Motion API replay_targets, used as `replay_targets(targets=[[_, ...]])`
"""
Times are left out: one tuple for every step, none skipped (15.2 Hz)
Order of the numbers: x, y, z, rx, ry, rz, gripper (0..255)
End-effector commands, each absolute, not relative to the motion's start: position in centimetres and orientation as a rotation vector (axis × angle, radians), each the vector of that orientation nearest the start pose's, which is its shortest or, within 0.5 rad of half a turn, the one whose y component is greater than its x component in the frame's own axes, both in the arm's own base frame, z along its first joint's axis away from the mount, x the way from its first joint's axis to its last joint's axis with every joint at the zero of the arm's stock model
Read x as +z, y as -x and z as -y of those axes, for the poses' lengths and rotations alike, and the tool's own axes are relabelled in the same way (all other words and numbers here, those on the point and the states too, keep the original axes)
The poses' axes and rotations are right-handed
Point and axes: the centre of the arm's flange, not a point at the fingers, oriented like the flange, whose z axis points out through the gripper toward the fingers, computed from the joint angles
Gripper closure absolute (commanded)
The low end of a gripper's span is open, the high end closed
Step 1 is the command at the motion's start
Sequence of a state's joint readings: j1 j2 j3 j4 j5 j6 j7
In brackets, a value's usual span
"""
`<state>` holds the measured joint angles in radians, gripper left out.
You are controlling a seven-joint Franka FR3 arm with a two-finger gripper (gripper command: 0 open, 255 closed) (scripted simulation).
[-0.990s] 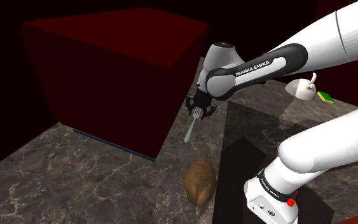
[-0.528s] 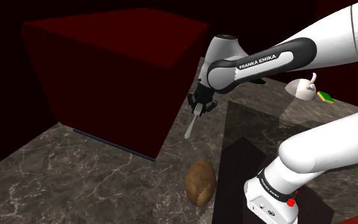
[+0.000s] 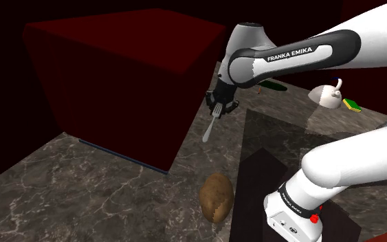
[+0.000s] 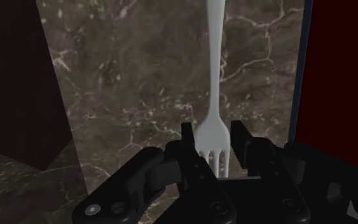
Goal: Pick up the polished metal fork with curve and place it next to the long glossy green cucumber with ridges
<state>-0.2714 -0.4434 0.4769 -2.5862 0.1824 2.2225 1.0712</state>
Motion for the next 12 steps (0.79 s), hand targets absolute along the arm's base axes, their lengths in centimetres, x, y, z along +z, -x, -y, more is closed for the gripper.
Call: replay_targets(targets=[[40.7,-39.8,-8.5,-0.105,2.761,-1.526,255],[41.2,-39.8,-8.5,-0.105,2.761,-1.526,255],[41.8,-39.8,-8.5,-0.105,2.761,-1.526,255],[42.3,-39.8,-8.5,-0.105,2.761,-1.526,255],[42.8,-39.8,-8.5,-0.105,2.761,-1.526,255],[43.3,-39.8,-8.5,-0.105,2.761,-1.526,255],[43.9,-39.8,-8.5,-0.105,2.761,-1.526,255],[44.4,-39.8,-8.5,-0.105,2.761,-1.526,255],[44.6,-39.8,-8.5,-0.105,2.761,-1.526,255],[44.6,-39.6,-7.2,-0.105,2.761,-1.526,255],[44.6,-39.5,-5.9,-0.105,2.761,-1.526,255],[44.6,-39.3,-4.6,-0.105,2.761,-1.526,255]])
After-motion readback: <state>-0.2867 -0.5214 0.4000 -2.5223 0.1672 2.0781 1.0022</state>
